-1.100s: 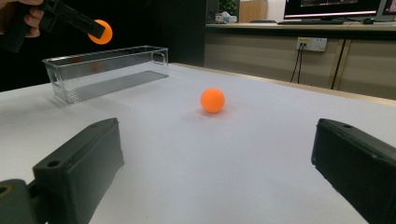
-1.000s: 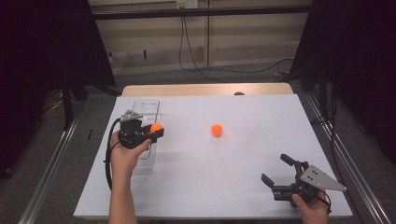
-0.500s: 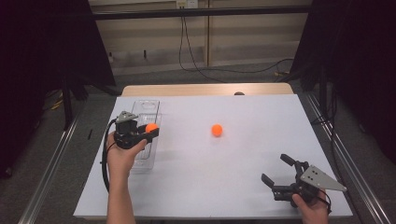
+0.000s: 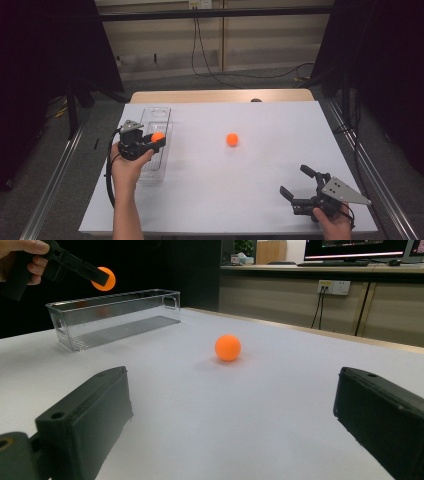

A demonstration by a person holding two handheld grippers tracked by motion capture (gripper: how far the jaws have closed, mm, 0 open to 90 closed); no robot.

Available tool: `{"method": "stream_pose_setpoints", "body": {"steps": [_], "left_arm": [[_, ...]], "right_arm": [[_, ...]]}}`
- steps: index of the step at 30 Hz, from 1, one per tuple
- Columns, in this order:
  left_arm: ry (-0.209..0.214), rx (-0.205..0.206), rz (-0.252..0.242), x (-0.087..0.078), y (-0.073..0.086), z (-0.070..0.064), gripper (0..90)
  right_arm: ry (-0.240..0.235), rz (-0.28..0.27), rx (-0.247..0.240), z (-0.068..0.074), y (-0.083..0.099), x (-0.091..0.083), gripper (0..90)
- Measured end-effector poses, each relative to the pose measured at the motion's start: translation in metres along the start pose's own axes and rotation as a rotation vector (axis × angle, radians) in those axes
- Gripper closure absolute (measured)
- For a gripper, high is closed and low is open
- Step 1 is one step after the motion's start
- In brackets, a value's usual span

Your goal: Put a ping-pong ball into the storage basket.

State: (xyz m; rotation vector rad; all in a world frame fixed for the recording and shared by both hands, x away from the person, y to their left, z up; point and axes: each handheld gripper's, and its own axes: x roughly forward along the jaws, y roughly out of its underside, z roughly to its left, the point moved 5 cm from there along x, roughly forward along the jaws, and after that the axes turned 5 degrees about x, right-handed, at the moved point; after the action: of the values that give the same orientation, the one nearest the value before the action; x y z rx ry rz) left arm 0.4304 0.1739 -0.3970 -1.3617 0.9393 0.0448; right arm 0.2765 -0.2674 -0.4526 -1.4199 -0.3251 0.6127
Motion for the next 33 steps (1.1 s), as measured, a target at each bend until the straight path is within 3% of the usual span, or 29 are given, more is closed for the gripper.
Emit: {"method": "stream_pose_setpoints", "body": {"steps": [16,29,33], "left_arm": [[-0.050,0.001,0.031,0.002,0.008,0.011,50.9],[-0.071,-0.022,0.052,0.006,0.016,0.019,50.6],[-0.096,-0.022,0.050,0.006,0.017,0.021,41.7]], "right_arm": [[-0.001,-0.001,0.000,0.000,0.000,0.000,1.8],[-0.001,-0.001,-0.001,0.000,0.000,0.000,1.8],[-0.001,-0.001,0.000,0.000,0.000,0.000,1.8]]}}
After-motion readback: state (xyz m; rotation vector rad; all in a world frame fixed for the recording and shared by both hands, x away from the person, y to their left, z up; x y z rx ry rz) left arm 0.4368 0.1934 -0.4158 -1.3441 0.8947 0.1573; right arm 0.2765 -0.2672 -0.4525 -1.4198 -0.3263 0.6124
